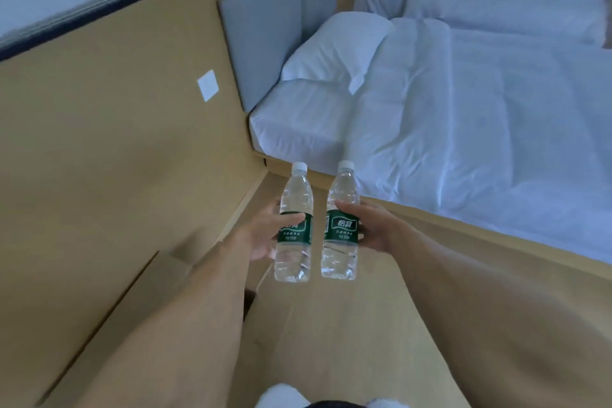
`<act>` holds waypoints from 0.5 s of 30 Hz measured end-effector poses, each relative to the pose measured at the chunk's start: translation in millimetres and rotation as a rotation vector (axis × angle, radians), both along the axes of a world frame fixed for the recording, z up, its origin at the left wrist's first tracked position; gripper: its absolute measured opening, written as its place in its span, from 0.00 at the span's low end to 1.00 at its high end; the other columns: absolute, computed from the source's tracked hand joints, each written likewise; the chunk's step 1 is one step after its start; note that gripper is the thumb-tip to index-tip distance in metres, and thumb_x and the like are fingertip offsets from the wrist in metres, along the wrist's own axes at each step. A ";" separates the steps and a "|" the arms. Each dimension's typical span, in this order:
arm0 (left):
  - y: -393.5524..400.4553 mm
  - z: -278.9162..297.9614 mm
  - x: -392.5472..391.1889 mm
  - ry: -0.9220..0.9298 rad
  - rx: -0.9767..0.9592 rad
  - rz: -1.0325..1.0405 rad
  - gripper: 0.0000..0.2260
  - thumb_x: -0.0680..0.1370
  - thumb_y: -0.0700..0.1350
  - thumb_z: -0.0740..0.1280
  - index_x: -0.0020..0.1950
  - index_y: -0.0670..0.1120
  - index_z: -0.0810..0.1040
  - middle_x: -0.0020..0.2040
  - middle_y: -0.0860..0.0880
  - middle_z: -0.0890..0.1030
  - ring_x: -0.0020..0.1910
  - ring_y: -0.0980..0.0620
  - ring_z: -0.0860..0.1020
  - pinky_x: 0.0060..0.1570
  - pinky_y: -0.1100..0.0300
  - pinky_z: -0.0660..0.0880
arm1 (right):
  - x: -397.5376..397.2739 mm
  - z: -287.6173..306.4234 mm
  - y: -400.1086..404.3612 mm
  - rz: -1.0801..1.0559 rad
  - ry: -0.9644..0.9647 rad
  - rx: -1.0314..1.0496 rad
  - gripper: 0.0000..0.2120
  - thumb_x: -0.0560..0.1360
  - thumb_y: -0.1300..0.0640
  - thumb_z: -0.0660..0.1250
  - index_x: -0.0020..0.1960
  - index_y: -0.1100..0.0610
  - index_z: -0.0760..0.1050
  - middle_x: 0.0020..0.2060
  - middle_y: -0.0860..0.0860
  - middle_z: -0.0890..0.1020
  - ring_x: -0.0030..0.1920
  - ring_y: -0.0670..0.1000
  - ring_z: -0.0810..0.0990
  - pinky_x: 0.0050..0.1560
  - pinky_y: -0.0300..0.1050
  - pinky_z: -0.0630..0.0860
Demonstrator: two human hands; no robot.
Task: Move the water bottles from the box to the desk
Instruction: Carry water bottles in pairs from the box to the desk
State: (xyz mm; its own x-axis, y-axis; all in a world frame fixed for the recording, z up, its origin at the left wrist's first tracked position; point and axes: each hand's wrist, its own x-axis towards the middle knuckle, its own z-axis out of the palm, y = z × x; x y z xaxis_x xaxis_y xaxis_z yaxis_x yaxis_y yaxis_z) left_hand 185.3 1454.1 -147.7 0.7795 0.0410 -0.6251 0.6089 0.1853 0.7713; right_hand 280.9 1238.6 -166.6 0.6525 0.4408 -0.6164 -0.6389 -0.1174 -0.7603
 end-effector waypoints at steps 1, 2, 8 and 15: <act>-22.3 3.4 12.8 -0.003 0.016 -0.037 0.25 0.76 0.43 0.74 0.70 0.56 0.71 0.62 0.39 0.81 0.60 0.33 0.80 0.55 0.25 0.74 | 3.8 2.0 -25.5 -0.032 -0.004 0.000 0.18 0.73 0.53 0.76 0.59 0.58 0.77 0.40 0.54 0.87 0.39 0.52 0.86 0.40 0.49 0.82; -46.2 6.3 25.2 -0.007 0.034 -0.070 0.25 0.76 0.43 0.74 0.70 0.55 0.70 0.62 0.39 0.81 0.59 0.33 0.80 0.54 0.26 0.74 | 6.8 3.9 -52.1 -0.063 -0.007 -0.003 0.18 0.72 0.53 0.76 0.59 0.58 0.77 0.40 0.54 0.87 0.39 0.52 0.86 0.39 0.49 0.82; -204.7 8.4 87.2 -0.032 0.049 -0.272 0.23 0.77 0.41 0.73 0.69 0.52 0.70 0.59 0.38 0.82 0.54 0.33 0.83 0.53 0.26 0.75 | 12.3 9.8 -220.2 -0.266 -0.014 -0.046 0.20 0.70 0.50 0.78 0.57 0.57 0.78 0.41 0.54 0.87 0.41 0.53 0.87 0.41 0.49 0.82; -394.2 1.1 121.0 -0.056 0.037 -0.533 0.23 0.75 0.48 0.77 0.66 0.53 0.71 0.58 0.43 0.83 0.51 0.39 0.85 0.48 0.31 0.79 | -13.4 14.6 -405.8 -0.549 -0.020 -0.098 0.21 0.70 0.48 0.78 0.57 0.56 0.77 0.41 0.54 0.87 0.43 0.53 0.86 0.40 0.49 0.82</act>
